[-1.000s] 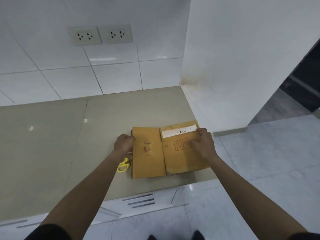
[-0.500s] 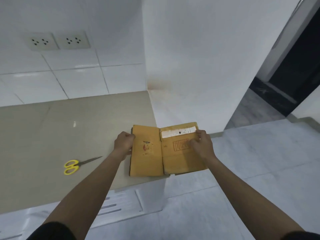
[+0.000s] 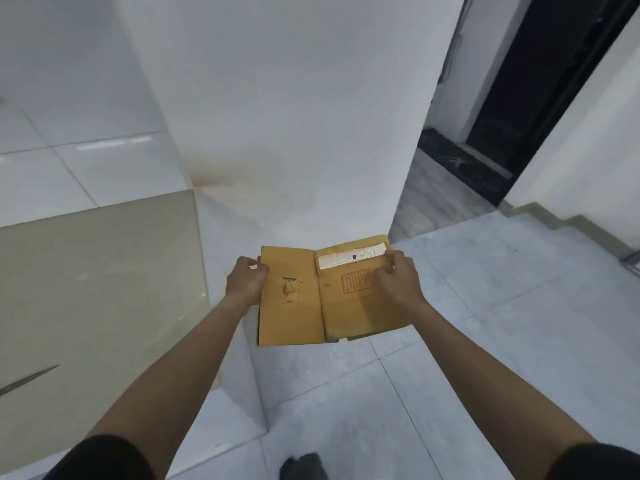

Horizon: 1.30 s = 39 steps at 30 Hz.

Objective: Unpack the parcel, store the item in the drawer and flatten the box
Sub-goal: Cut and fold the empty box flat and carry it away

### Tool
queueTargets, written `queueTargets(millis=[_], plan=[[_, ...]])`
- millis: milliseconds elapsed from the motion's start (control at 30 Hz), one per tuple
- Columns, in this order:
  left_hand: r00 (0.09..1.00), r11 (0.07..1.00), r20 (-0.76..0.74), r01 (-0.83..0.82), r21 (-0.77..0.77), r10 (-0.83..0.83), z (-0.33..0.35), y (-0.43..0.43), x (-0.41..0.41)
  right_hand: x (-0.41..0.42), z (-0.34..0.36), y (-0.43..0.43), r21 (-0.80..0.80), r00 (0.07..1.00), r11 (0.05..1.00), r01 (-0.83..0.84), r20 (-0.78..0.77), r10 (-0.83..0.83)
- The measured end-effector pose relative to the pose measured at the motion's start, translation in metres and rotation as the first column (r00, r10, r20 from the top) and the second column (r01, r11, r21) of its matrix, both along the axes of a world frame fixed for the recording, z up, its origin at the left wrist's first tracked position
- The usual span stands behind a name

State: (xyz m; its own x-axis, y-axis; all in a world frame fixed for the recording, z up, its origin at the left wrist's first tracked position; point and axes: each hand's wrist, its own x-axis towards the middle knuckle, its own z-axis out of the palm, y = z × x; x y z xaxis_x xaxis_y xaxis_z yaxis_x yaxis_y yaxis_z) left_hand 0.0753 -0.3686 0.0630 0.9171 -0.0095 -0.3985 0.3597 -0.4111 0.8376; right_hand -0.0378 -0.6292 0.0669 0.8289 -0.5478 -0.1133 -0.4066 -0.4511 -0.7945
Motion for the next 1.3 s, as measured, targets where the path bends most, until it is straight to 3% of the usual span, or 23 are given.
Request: queueTargets(millis=[233,667,867,1100,1300], plan=[[0.995,0.997,-0.053,0.08,0.014,-0.079,-0.029,-0.057,0.042,0.038,-0.031,-0.053,0.005,0.996,1.0,-0.004,-0.087,0.005],[0.985,0.973,-0.16,0.091,0.211,-0.057,-0.087,-0.116,0.156,0.172,-0.093,-0.11,0.049,0.958,0.993,-0.106,-0.261,0.115],[0.977,0.979,-0.207,0.084,0.187,-0.044,-0.13,-0.126,0.189,0.226,-0.136,-0.126,0.101,0.931,0.983,-0.154,-0.318,0.178],[0.972,0.985,-0.23,-0.009,0.174,0.049,-0.223,-0.138,0.231,0.302,-0.225,-0.141,0.133,0.875,0.948,-0.289,-0.365,0.318],[0.975,0.98,-0.216,-0.015,0.2,0.059,-0.372,-0.16,0.265,0.347,-0.366,-0.156,0.148,0.856,0.923,-0.354,-0.346,0.384]])
